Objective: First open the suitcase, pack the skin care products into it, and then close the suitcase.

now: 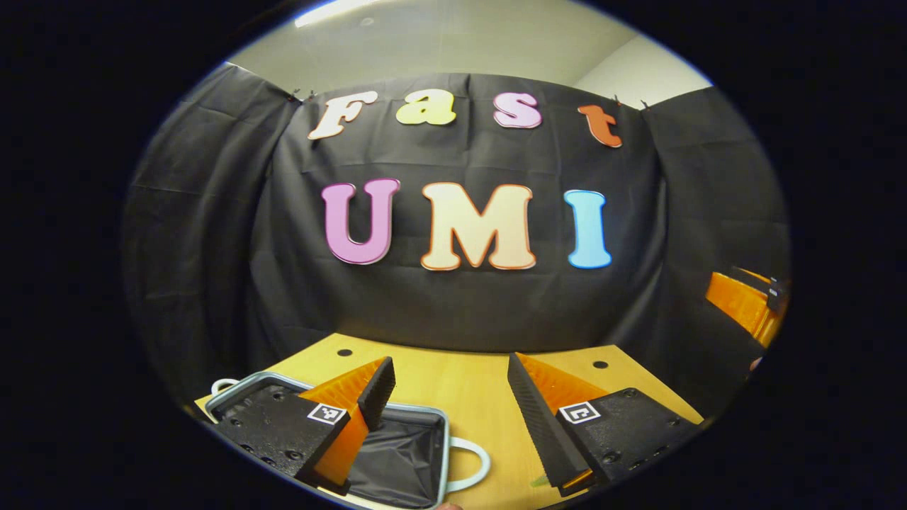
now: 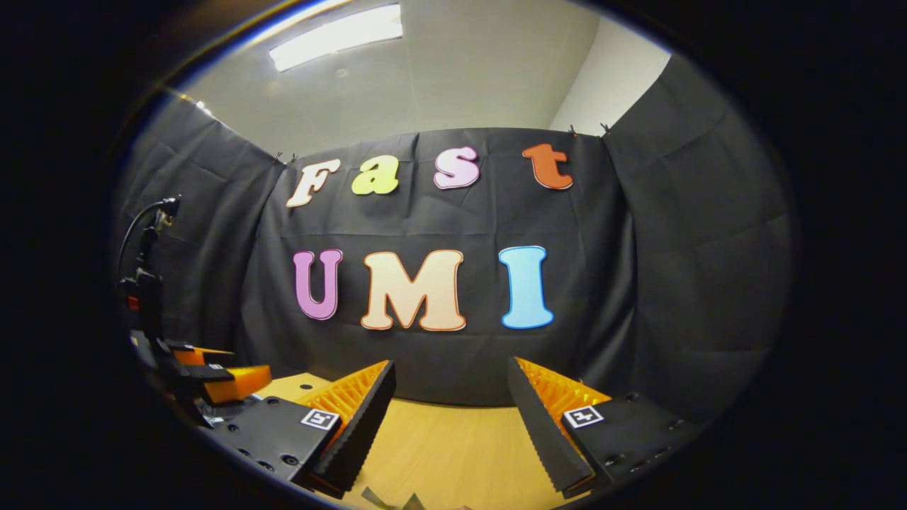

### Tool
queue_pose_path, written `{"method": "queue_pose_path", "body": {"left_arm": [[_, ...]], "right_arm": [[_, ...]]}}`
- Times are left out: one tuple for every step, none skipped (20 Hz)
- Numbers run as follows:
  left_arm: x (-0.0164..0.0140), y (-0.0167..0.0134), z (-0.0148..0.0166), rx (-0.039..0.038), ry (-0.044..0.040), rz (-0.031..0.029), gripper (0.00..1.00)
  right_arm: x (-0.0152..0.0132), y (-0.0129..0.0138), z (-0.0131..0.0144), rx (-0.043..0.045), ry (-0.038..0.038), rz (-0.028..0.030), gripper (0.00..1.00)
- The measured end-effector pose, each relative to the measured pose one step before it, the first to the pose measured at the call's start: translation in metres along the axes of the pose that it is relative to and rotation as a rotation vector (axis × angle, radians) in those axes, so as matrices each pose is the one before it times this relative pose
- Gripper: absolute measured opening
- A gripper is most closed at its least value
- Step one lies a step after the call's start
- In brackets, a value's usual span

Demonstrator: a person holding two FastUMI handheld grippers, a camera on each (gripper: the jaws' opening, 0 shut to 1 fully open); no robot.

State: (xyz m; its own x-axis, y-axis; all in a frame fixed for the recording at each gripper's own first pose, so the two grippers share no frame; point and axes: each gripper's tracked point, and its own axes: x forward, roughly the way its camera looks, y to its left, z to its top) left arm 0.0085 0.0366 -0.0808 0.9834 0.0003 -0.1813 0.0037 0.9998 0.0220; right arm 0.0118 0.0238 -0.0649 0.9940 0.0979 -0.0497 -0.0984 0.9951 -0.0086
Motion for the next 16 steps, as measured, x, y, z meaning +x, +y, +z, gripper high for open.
{"method": "queue_pose_path", "body": {"left_arm": [[0.00093,-0.01068,-0.00644,0.00208,0.01180,-0.02148,0.93],[0.00224,-0.00997,-0.00745,-0.00093,0.01465,-0.02181,0.92],[0.00197,-0.01065,-0.01126,-0.00475,0.02247,-0.02426,0.92],[0.00201,-0.00923,-0.01038,-0.00386,0.02212,-0.02293,0.93],[0.00185,-0.00887,-0.01169,0.00034,0.02482,-0.02049,0.93],[0.00230,-0.00598,-0.01021,0.00450,0.02327,-0.01788,0.93],[0.00317,-0.00492,-0.01288,0.00404,0.02398,-0.01340,0.93],[0.00236,-0.00518,-0.01165,0.00178,0.02403,-0.01576,0.93],[0.00267,-0.00536,-0.01330,-0.00020,0.02356,-0.01530,0.93],[0.00233,-0.00441,-0.01156,-0.00052,0.02028,-0.01476,0.93],[0.00213,-0.00462,-0.01248,-0.00180,0.02413,-0.01508,0.93],[0.00185,-0.00440,-0.01245,-0.00520,0.02640,-0.01312,0.94],[0.00181,-0.00477,-0.01254,-0.00903,0.02652,-0.01479,0.94],[0.00119,-0.00429,-0.00979,-0.01169,0.02018,-0.01279,0.94],[0.00179,-0.00324,-0.01027,-0.00797,0.01978,-0.00870,0.93],[0.00089,-0.00227,-0.00920,-0.00489,0.02013,-0.00565,0.93]], "right_arm": [[-0.00295,-0.00339,0.00119,-0.00906,-0.00547,-0.00150,0.98],[-0.00216,-0.00295,0.00111,-0.00679,-0.00297,-0.00367,0.98],[-0.00107,-0.00269,-0.00114,-0.00203,-0.00013,-0.00553,0.98],[-0.00104,-0.00236,-0.00169,0.00115,0.00383,-0.00501,0.98],[-0.00137,-0.00172,-0.00342,0.00041,0.00760,-0.00497,0.98],[-0.00109,-0.00199,-0.00257,-0.00242,0.00684,-0.00375,0.98],[-0.00042,-0.00288,-0.00342,-0.00551,0.00652,-0.00471,0.99],[-0.00116,-0.00242,-0.00304,-0.00839,0.00749,-0.00420,0.98],[-0.00141,-0.00139,-0.00504,-0.00889,0.01114,-0.00455,0.98],[-0.00135,-0.00097,-0.00359,-0.00807,0.01196,-0.00025,0.98],[-0.00136,-0.00091,-0.00349,-0.00932,0.01035,-0.00055,0.98],[-0.00046,-0.00041,-0.00140,-0.00771,0.00838,0.00092,0.99],[0.00006,0.00006,-0.00271,-0.00721,0.00789,0.00233,0.99],[-0.00018,-0.00046,-0.00116,-0.00697,0.00470,-0.00012,0.99],[-0.00023,-0.00041,-0.00088,-0.00654,0.00458,-0.00021,0.98],[0.00019,0.00078,-0.00093,-0.00401,0.00400,0.00099,0.98]]}}
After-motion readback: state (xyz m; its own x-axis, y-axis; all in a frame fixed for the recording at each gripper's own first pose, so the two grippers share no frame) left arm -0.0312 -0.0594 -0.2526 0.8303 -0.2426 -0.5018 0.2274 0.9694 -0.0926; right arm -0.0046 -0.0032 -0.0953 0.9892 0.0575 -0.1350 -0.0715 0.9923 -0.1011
